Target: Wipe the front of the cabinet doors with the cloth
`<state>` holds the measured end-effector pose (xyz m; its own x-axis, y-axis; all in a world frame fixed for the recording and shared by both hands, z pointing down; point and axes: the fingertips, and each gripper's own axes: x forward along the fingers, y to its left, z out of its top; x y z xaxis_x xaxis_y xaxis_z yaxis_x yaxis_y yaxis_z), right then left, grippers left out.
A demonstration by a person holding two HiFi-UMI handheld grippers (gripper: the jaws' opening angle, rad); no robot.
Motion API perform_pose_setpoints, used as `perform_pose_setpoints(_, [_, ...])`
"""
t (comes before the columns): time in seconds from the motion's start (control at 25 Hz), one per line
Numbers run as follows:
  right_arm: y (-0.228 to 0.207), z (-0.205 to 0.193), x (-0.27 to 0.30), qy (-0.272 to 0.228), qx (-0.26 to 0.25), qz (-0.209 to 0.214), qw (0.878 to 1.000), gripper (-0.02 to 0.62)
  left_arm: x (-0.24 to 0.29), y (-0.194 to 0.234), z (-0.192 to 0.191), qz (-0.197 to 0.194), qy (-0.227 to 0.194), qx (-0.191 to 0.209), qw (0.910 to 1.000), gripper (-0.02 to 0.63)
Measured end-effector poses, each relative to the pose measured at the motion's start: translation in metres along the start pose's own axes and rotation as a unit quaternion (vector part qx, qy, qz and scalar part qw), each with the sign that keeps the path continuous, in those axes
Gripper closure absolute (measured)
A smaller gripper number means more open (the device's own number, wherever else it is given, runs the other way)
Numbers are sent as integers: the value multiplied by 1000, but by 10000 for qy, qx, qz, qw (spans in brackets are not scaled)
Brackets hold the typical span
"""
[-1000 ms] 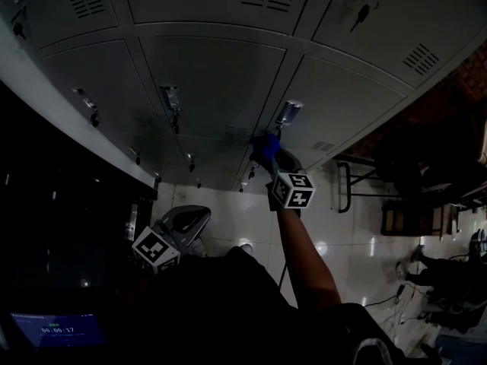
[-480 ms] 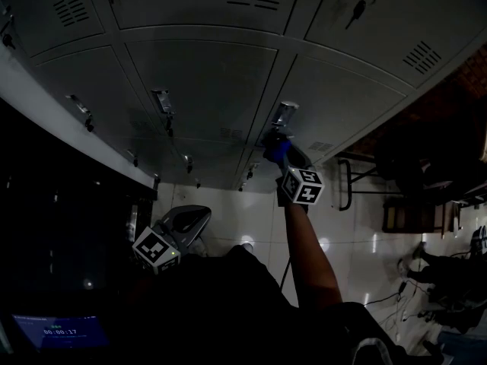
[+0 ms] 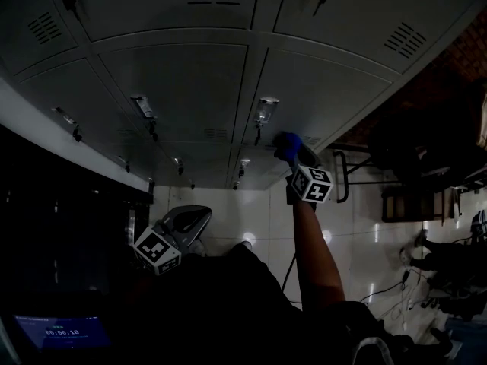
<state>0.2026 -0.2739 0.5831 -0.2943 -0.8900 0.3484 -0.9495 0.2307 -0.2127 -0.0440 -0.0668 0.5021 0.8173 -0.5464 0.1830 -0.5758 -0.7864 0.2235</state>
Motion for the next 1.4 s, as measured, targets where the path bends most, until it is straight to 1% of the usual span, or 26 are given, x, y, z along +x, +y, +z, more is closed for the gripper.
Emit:
perform_pose_setpoints(0.2, [-33, 5, -12, -40, -2, -256, 9997, 526, 13, -10, 1, -115, -20, 26, 9999, 606])
perform_pose_setpoints(0.52, [-79, 6, -24, -25, -168, -659, 9977, 526, 24, -23, 0, -164, 36, 40, 9999, 606])
perform_pose_setpoints(0.68, [-96, 8, -33, 21, -420, -919, 9949, 526, 27, -30, 0, -180, 40, 47, 9998, 606])
perform_pose_setpoints(0.88, [-112, 10, -43, -28, -319, -1060, 9939, 526, 25, -36, -2, -166, 75, 47, 9998, 606])
perform_pose_setpoints(1.0, [-113, 12, -47, -80, -272, -1053, 9940, 526, 25, -36, -1, -161, 60, 66, 9998, 606])
perform_pose_setpoints(1.16, [-101, 13, -58, -220, -179, -944, 9951, 526, 21, -33, 1, -136, 29, 103, 9999, 606])
perform_pose_setpoints(1.28, [-82, 20, -69, -356, -177, -801, 9960, 526, 18, -28, 5, -137, -13, 162, 9998, 606])
perform_pose_setpoints(1.4, [-53, 32, -80, -524, -128, -570, 9969, 526, 15, -24, 10, -179, -86, 197, 9996, 606])
